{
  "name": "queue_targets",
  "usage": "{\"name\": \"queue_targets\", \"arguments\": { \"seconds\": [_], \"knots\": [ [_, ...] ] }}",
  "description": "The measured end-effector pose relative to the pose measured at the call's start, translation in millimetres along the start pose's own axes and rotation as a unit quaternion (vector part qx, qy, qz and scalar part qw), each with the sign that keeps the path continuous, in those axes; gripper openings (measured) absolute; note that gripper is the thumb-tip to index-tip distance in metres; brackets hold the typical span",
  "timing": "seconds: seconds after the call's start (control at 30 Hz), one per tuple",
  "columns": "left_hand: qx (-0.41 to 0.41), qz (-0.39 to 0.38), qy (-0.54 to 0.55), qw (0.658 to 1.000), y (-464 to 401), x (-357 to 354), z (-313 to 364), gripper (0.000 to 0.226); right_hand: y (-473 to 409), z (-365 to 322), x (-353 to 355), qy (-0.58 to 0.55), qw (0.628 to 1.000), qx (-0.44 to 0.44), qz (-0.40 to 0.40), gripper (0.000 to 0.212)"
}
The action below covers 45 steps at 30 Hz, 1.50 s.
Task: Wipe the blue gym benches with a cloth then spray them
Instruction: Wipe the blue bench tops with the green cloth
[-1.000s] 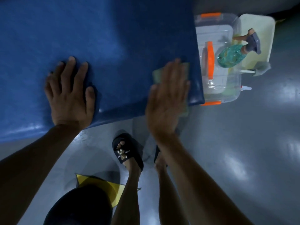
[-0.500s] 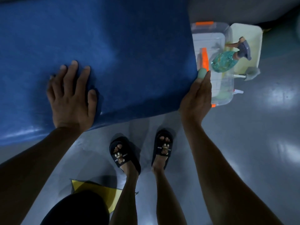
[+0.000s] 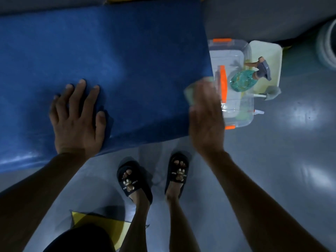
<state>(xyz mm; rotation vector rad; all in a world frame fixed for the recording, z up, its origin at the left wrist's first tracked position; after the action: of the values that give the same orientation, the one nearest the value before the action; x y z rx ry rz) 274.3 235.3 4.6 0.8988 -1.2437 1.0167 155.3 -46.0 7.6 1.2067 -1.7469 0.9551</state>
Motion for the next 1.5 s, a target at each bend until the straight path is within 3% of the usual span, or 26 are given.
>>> {"name": "queue_targets", "arguments": {
  "seconds": [0.1,0.17,0.23,0.3,0.37,0.47,0.63,0.73,0.8,0.93,1.03,1.1,1.2,1.27,1.33,1.4,1.5],
  "knots": [
    [0.0,0.008,0.002,1.0,0.5,1.7,1.2,0.059,-1.6,39.7,8.8,-0.083,0.972,-0.2,0.097,0.055],
    [-0.001,0.018,-0.005,1.0,1.2,3.3,0.8,0.058,0.6,21.7,5.2,-0.038,0.956,-0.259,0.133,0.054],
    [-0.005,0.015,-0.012,1.0,0.2,3.3,1.5,0.059,-1.5,-24.2,-2.3,0.022,0.971,-0.205,0.123,0.054],
    [-0.005,0.004,-0.016,1.0,-1.1,2.9,1.4,0.06,-4.9,-78.3,-23.7,0.02,0.995,-0.091,0.03,0.057],
    [0.001,-0.005,-0.009,1.0,-2.2,3.3,0.7,0.061,-3.6,-115.1,-42.9,0.023,0.996,0.041,-0.082,0.06],
    [0.002,-0.011,-0.008,1.0,-2.5,3.5,1.8,0.062,-13.4,-91.6,-32.9,0.052,0.982,0.143,-0.111,0.059],
    [0.006,-0.018,-0.013,1.0,-2.6,3.3,0.1,0.063,-38.3,-2.5,4.5,0.033,0.999,-0.033,0.008,0.052],
    [0.012,-0.028,-0.011,0.999,-3.6,2.2,-1.1,0.062,-47.0,-1.1,0.6,0.047,0.976,-0.19,0.09,0.054],
    [0.008,-0.032,-0.01,0.999,-3.9,0.8,-0.5,0.062,-56.3,-32.1,-12.8,0.068,0.968,-0.227,0.079,0.06],
    [0.01,-0.045,-0.01,0.999,-4.8,-0.6,-2.2,0.062,-65.6,-140.1,-61.9,0.045,0.995,0.041,-0.083,0.062],
    [0.001,-0.031,-0.018,0.999,-4.7,1.0,-0.1,0.062,-69.6,-119.0,-53.9,0.023,0.981,0.148,-0.119,0.058],
    [0.0,-0.031,-0.02,0.999,-5.3,0.1,0.3,0.061,-77.7,-69.8,-29.4,0.024,0.99,0.118,-0.074,0.055],
    [0.002,-0.032,-0.024,0.999,-4.7,-0.3,-0.7,0.061,-90.5,3.1,-5.3,0.051,0.998,-0.024,-0.009,0.054],
    [0.004,-0.041,-0.024,0.999,-5.1,-1.5,-0.8,0.062,-90.6,16.0,-3.7,0.055,0.988,-0.143,0.035,0.056],
    [0.009,-0.053,-0.023,0.998,-5.4,-2.5,-0.6,0.063,-88.0,-9.6,-12.7,0.077,0.976,-0.196,0.053,0.059],
    [0.009,-0.062,-0.02,0.998,-5.8,-3.9,-0.1,0.063,-84.6,-65.1,-32.5,0.072,0.99,-0.121,0.017,0.06],
    [0.008,-0.069,-0.019,0.997,-5.4,-4.7,-0.3,0.063,-70.7,-129.8,-59.4,0.034,0.986,0.113,-0.122,0.06]
  ]
}}
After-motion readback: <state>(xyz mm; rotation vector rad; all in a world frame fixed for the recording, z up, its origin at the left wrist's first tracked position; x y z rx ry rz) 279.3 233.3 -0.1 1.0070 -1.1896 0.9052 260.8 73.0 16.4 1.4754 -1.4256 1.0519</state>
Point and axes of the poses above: each hand's wrist, its own y-axis away from the middle knuckle, its own x-axis out of the back of the hand, z = x × y, the point moved 9 cm from there along -y, towards the middle knuckle, and after that the axes turned 7 degrees about x, right-handed, at the moved point
